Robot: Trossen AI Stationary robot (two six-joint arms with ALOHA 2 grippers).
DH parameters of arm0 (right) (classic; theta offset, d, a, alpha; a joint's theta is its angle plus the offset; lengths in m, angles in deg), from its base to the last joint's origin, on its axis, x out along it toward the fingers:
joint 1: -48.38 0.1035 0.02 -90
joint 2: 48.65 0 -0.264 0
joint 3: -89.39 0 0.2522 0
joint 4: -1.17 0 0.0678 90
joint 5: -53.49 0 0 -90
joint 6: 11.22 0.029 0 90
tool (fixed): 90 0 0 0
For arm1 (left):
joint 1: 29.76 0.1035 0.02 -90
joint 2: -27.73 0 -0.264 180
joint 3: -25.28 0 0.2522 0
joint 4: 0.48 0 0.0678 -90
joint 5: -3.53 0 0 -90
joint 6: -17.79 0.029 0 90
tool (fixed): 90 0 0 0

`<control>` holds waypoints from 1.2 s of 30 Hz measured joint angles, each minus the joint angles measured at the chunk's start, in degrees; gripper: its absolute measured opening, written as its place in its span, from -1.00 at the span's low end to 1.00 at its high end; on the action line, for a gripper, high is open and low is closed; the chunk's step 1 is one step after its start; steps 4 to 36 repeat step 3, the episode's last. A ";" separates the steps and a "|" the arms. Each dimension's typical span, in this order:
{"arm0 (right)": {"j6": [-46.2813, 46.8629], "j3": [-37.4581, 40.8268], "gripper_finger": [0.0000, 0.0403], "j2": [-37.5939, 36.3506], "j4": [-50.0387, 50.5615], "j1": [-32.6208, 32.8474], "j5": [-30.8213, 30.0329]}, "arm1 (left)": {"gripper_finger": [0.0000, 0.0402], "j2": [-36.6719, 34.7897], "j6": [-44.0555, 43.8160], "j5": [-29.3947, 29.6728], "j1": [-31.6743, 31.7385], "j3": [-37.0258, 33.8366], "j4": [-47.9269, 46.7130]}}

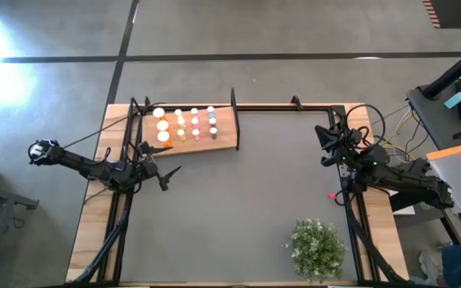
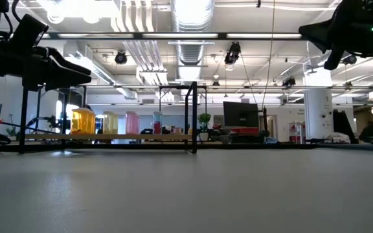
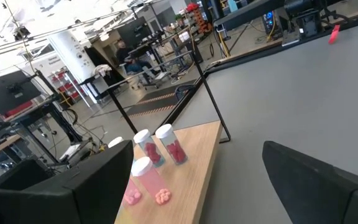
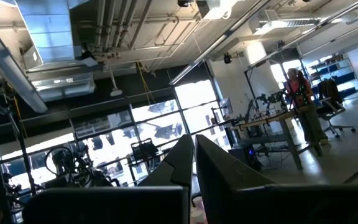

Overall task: Pick and place medicine bottles onto shelf by color
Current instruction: Return to Home Position

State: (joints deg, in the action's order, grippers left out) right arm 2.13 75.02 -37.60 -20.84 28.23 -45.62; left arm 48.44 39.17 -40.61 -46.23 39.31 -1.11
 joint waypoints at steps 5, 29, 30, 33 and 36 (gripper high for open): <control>-0.01 0.00 -0.95 0.00 0.00 -0.01 -0.01 | 0.70 0.00 0.00 0.00 0.00 0.00 0.00; -0.01 0.00 -0.95 0.00 0.00 -0.01 -0.01 | 0.70 0.00 0.00 0.00 0.00 0.00 0.00; -0.01 0.00 -0.95 0.00 0.00 -0.01 -0.01 | 0.70 0.00 0.00 0.00 0.00 0.00 0.00; -0.01 0.00 -0.95 0.00 0.00 -0.01 -0.01 | 0.70 0.00 0.00 0.00 0.00 0.00 0.00; -0.01 0.00 -0.95 0.00 0.00 -0.01 -0.01 | 0.70 0.00 0.00 0.00 0.00 0.00 0.00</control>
